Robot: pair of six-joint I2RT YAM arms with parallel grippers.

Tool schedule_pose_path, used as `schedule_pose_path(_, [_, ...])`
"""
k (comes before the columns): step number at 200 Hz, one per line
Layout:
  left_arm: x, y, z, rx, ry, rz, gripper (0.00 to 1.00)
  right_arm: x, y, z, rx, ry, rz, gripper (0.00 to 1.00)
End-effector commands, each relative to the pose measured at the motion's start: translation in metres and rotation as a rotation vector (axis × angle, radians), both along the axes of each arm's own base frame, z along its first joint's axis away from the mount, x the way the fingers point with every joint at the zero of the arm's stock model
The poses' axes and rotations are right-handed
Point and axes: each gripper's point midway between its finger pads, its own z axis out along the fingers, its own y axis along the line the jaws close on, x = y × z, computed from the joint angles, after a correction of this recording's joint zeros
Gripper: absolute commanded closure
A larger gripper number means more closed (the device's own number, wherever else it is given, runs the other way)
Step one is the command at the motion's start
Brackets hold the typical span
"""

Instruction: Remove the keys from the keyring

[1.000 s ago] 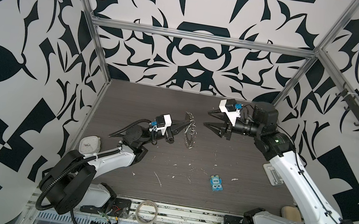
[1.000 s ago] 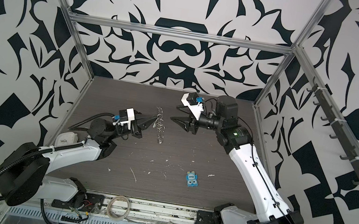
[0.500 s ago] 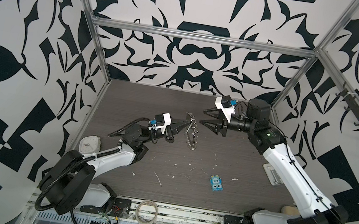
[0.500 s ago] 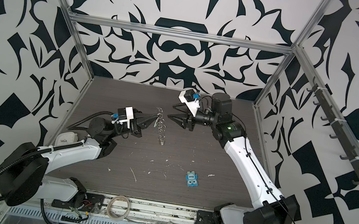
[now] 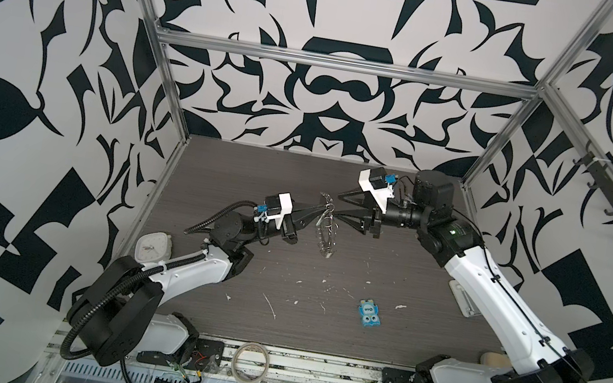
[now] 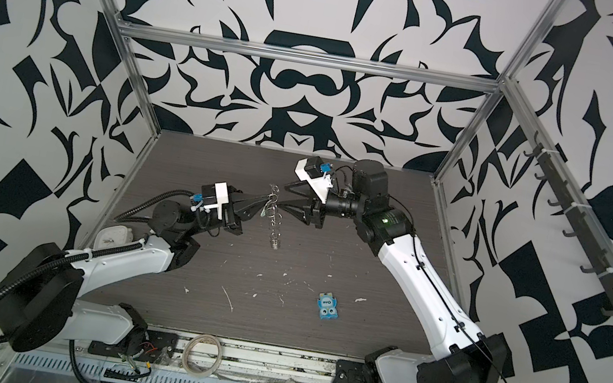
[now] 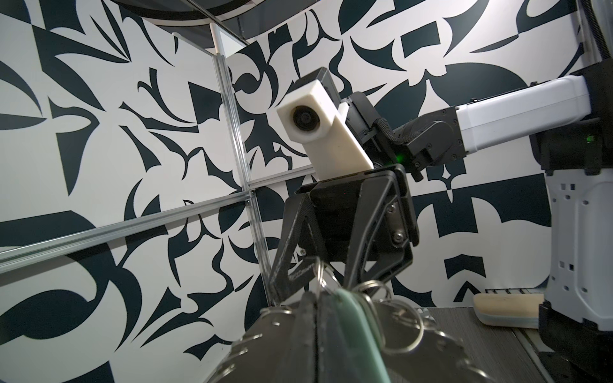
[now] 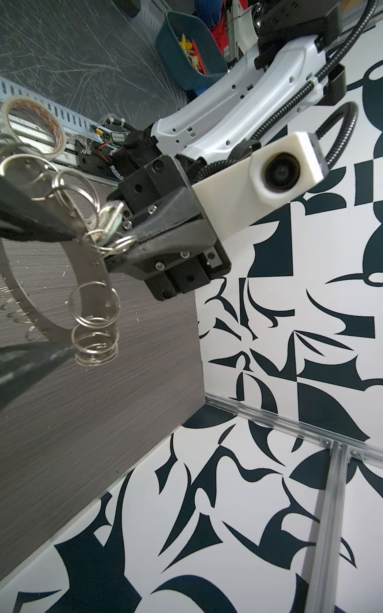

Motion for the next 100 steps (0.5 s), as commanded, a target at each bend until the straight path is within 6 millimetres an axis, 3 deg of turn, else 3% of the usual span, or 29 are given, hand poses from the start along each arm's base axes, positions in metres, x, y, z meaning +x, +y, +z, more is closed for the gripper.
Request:
schedule_pose_path(1, [-0.007, 0.005, 0.020, -0.052, -0.059, -0.010, 1.00, -0.010, 0.002, 0.030, 0.050, -0.071, 0.030, 0.49])
schedule_pose_path(100, [-0.009, 0.008, 0.020, -0.054, -0.064, -0.004, 1.00, 0.006, -0.006, 0.014, -0.057, -0.138, -0.071, 0.52])
